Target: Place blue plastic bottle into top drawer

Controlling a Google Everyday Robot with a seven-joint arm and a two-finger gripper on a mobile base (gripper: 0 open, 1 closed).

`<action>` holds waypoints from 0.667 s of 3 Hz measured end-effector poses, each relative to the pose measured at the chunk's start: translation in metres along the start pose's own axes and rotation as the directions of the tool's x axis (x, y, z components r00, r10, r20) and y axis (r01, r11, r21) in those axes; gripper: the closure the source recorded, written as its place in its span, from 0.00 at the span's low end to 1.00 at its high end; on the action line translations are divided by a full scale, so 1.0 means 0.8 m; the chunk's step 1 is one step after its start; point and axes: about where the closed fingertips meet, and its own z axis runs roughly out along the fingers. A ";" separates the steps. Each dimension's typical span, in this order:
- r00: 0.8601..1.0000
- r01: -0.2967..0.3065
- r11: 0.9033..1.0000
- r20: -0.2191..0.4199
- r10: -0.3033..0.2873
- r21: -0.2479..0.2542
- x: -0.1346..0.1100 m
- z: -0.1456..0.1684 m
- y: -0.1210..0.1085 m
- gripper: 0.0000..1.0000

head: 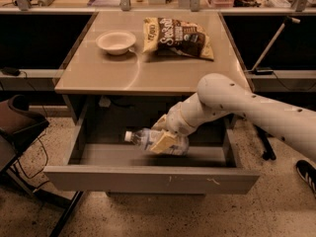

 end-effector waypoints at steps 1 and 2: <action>1.000 -0.019 1.000 0.009 0.019 0.009 0.014 0.009 0.004 1.00; 1.000 -0.019 1.000 0.009 0.019 0.009 0.014 0.009 0.004 0.81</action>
Offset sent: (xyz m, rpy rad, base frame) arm -0.0025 -0.0030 -0.0116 0.0089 0.0049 -0.0178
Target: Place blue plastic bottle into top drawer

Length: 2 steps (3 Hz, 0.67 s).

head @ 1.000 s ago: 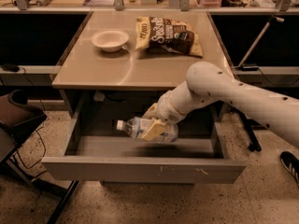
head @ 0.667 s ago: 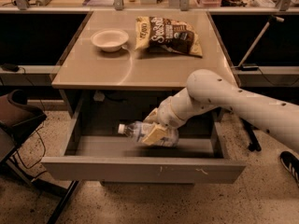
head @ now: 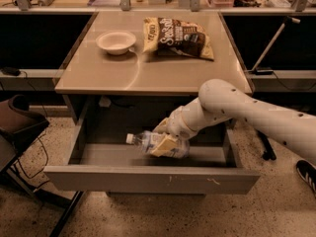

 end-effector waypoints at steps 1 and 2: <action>1.000 0.000 1.000 0.000 0.000 0.000 0.000 0.000 0.000 0.58; 1.000 0.000 1.000 0.000 0.000 0.000 0.000 0.000 0.000 0.35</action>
Offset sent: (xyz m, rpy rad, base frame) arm 0.0000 0.0000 0.0000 0.0000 0.0000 0.0000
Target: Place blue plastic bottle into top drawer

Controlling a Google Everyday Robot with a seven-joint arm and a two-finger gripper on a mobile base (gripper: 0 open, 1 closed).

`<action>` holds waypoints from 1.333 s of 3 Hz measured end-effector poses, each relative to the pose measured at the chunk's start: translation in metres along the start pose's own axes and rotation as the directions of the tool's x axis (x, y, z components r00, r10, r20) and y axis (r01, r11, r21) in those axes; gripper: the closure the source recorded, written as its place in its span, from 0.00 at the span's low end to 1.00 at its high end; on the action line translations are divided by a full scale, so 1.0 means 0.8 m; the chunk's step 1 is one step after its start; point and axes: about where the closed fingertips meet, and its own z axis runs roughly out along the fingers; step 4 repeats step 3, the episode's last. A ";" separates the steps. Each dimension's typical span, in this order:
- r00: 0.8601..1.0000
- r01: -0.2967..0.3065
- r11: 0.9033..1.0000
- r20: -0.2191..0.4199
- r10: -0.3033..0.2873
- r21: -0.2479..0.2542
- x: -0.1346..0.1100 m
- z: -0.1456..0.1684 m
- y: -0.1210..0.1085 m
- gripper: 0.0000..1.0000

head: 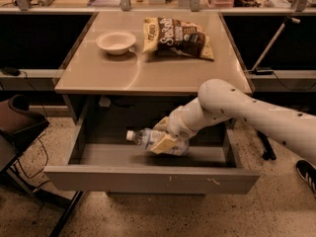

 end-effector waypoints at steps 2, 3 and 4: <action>1.000 0.000 1.000 0.000 0.000 0.000 0.000 0.000 0.000 0.00; 1.000 0.000 1.000 0.000 0.000 0.000 0.000 0.000 0.000 0.00; 1.000 0.000 1.000 0.000 0.000 0.000 0.000 0.000 0.000 0.00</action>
Offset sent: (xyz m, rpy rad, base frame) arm 0.0000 0.0000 0.0000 0.0000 0.0000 0.0000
